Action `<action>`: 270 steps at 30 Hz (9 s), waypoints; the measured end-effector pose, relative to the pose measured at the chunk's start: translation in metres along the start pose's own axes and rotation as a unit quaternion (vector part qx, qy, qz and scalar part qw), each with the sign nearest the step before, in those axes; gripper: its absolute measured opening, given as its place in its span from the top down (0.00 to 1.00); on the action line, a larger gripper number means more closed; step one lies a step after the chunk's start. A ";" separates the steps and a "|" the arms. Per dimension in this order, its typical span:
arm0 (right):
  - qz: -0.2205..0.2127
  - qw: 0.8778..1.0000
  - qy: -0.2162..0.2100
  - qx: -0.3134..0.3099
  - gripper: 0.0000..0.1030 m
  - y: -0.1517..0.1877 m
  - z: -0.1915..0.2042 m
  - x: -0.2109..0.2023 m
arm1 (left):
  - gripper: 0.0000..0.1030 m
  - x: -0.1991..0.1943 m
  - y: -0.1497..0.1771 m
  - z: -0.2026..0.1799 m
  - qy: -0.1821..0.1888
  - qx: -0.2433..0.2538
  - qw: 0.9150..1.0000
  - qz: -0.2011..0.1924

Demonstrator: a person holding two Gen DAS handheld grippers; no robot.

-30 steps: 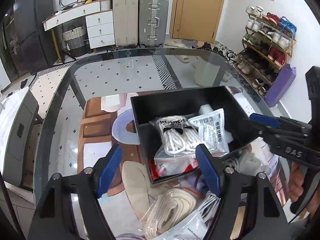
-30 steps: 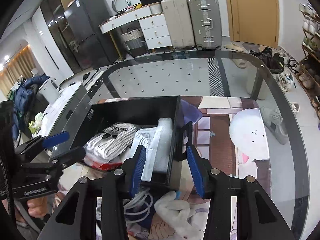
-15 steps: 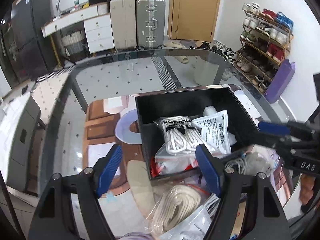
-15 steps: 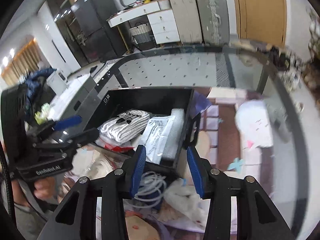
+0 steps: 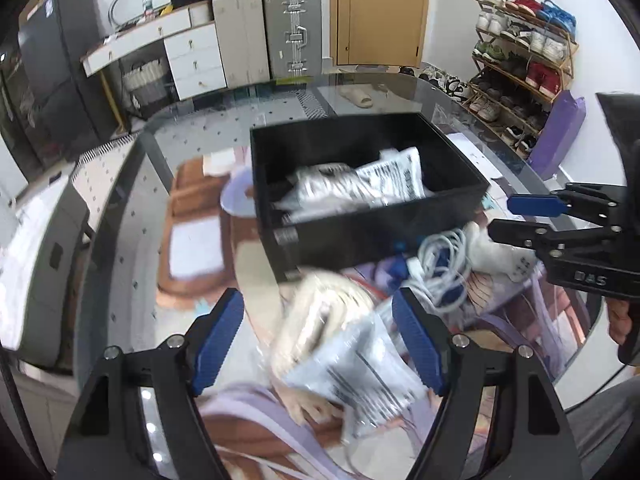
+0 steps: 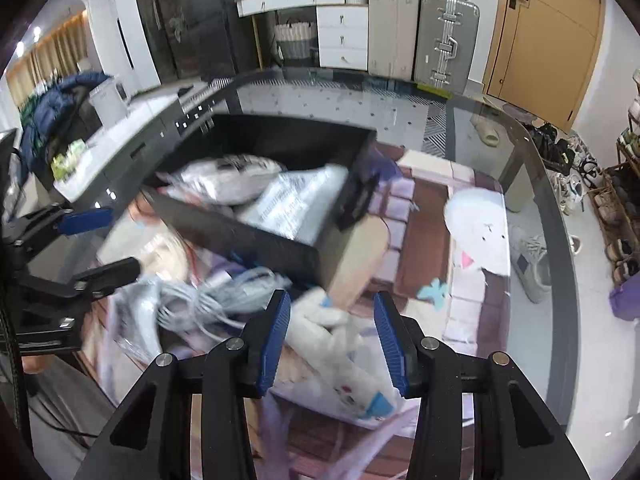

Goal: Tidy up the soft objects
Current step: 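Withdraw both tools from the box toward the remaining table items, then grasp white plush toy with right tool while left tool grasps white sachet, then carry plush toy with right tool while left tool carries sachet over box, then open both tools to drop plush toy and sachet into black box, then move both tools back over the rope bag and white cable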

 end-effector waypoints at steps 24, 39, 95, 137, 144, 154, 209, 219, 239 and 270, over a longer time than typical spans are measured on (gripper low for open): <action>0.050 0.997 0.012 -0.065 0.40 0.036 0.010 0.024 | 0.14 0.024 0.037 -0.026 -0.070 0.035 0.997 0.026; 0.053 0.995 0.015 -0.081 0.40 0.041 0.013 0.020 | 0.14 0.013 0.055 -0.012 -0.048 0.040 0.997 0.047; 0.066 0.994 -0.041 -0.077 0.78 0.051 0.030 0.004 | 0.72 0.006 0.046 -0.035 0.067 0.090 0.989 0.095; -0.199 0.978 -0.048 -0.036 0.79 -0.054 0.078 -0.161 | 0.73 -0.103 -0.067 -0.025 0.035 0.085 0.980 -0.179; -0.204 0.978 -0.039 -0.010 0.79 -0.087 0.062 -0.134 | 0.73 -0.073 -0.095 -0.013 0.037 0.042 0.984 -0.170; -0.177 0.984 -0.025 0.022 0.79 -0.113 0.045 -0.077 | 0.73 -0.024 -0.111 0.004 0.007 0.003 0.988 -0.152; -0.064 0.988 -0.087 0.108 0.68 -0.075 0.011 -0.015 | 0.22 0.012 -0.084 0.009 -0.014 -0.023 0.998 -0.061; -0.054 0.990 -0.092 0.094 0.55 -0.037 0.030 -0.042 | 0.14 -0.018 -0.051 0.001 -0.033 0.016 0.997 -0.071; 0.041 0.983 -0.058 0.169 0.27 0.004 0.057 0.013 | 0.14 0.009 0.007 0.031 -0.098 0.013 0.995 -0.007; 0.057 0.984 -0.093 0.139 0.32 0.012 0.017 -0.001 | 0.14 0.025 0.007 0.006 -0.067 0.034 0.997 0.012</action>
Point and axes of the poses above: each gripper's, at about its wrist camera, not at the fingertips, and x roughly the way its jaws point, z to its left, y to its underside, the point moved 5 cm from there along x, roughly the way its jaws point, and after that the axes turned 2 degrees about y, right-handed, at the moved point
